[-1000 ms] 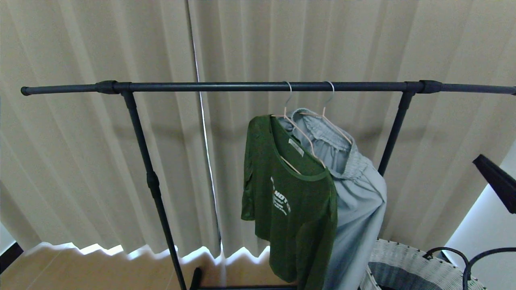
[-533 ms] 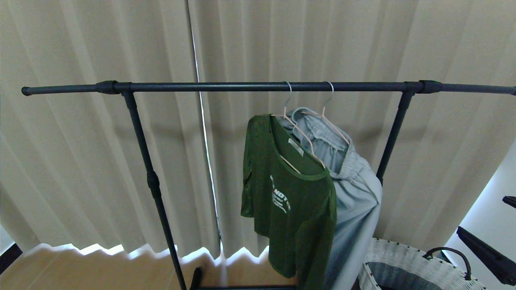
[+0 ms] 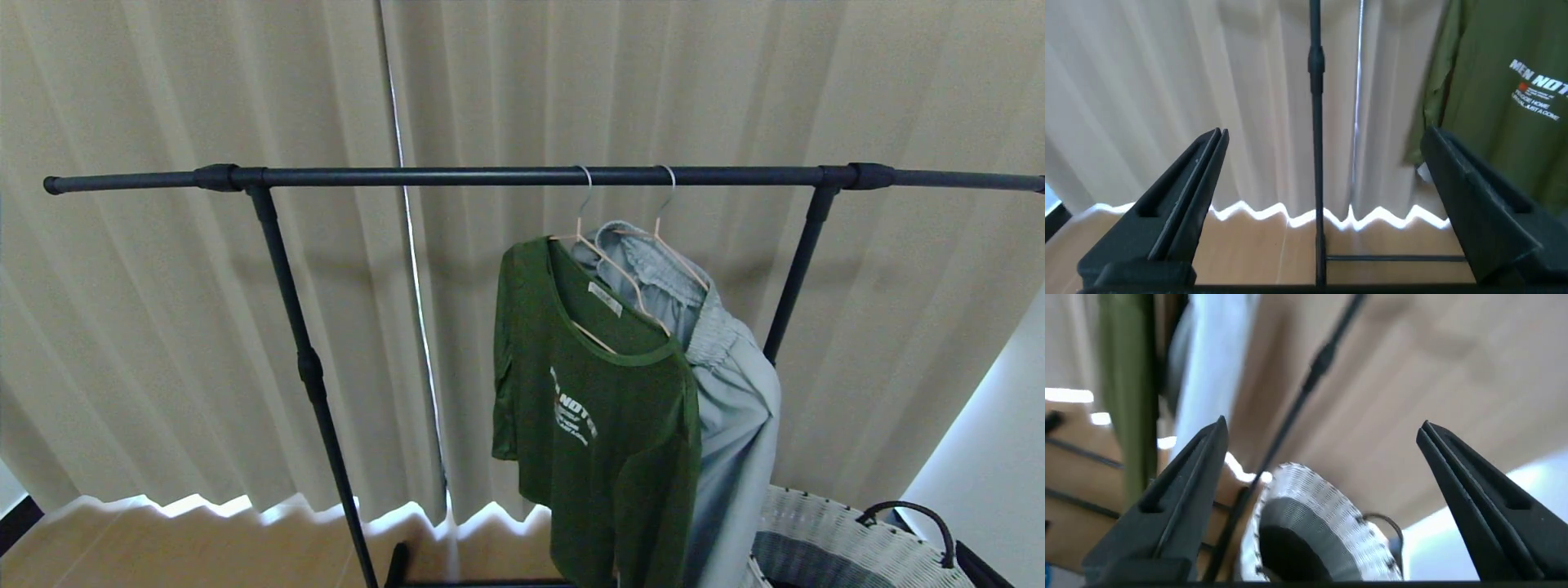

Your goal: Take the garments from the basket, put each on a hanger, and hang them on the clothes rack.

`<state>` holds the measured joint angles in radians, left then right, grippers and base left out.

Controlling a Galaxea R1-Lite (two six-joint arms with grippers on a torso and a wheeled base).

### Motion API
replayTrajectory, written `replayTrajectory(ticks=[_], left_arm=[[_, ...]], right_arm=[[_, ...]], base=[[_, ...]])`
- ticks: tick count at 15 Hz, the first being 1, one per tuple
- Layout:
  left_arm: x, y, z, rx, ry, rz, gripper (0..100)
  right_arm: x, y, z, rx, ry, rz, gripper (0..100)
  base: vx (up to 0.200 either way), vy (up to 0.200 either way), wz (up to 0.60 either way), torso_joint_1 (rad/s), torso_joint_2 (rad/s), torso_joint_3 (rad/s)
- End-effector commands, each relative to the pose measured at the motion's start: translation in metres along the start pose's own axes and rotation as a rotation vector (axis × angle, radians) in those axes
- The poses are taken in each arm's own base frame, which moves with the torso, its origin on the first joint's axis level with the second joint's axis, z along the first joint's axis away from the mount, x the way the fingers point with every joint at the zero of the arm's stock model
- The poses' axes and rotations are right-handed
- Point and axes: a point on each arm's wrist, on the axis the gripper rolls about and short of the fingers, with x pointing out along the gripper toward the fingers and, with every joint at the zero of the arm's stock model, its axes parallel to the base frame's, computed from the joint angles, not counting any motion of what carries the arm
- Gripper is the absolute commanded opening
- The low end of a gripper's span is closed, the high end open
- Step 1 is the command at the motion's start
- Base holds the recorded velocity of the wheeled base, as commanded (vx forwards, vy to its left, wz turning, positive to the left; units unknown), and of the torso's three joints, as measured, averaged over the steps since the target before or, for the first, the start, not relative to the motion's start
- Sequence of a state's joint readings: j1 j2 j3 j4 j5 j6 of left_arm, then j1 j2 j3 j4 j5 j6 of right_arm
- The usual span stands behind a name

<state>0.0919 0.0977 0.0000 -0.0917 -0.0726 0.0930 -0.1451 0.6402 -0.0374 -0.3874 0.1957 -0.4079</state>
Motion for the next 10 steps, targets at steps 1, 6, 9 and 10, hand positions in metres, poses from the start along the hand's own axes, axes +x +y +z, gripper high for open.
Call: replayTrajectory(ticks=[1, 6, 9, 10], left_arm=[[-0.001, 0.002, 0.000, -0.002, -0.025, -0.120, 100], [-0.008, 0.002, -0.002, -0.016, -0.102, -0.068, 100], [-0.008, 0.004, -0.002, -0.077, -0.099, 0.043, 100], [-0.008, 0.004, -0.002, -0.073, -0.097, 0.038, 100]], right_arm=[[-0.030, 0.013, -0.022, 0.037, -0.034, -0.142, 100], [-0.053, 0.029, -0.043, 0.160, -0.087, -0.122, 100], [-0.052, 0.032, -0.042, 0.151, -0.154, 0.045, 100], [-0.052, 0.033, -0.042, 0.149, -0.161, 0.067, 100]], base=[[0.000, 0.000, 0.00, 0.000, 0.00, 0.000], [0.000, 0.000, 0.00, 0.000, 0.00, 0.000], [0.000, 0.000, 0.00, 0.000, 0.00, 0.000], [0.000, 0.000, 0.00, 0.000, 0.00, 0.000]])
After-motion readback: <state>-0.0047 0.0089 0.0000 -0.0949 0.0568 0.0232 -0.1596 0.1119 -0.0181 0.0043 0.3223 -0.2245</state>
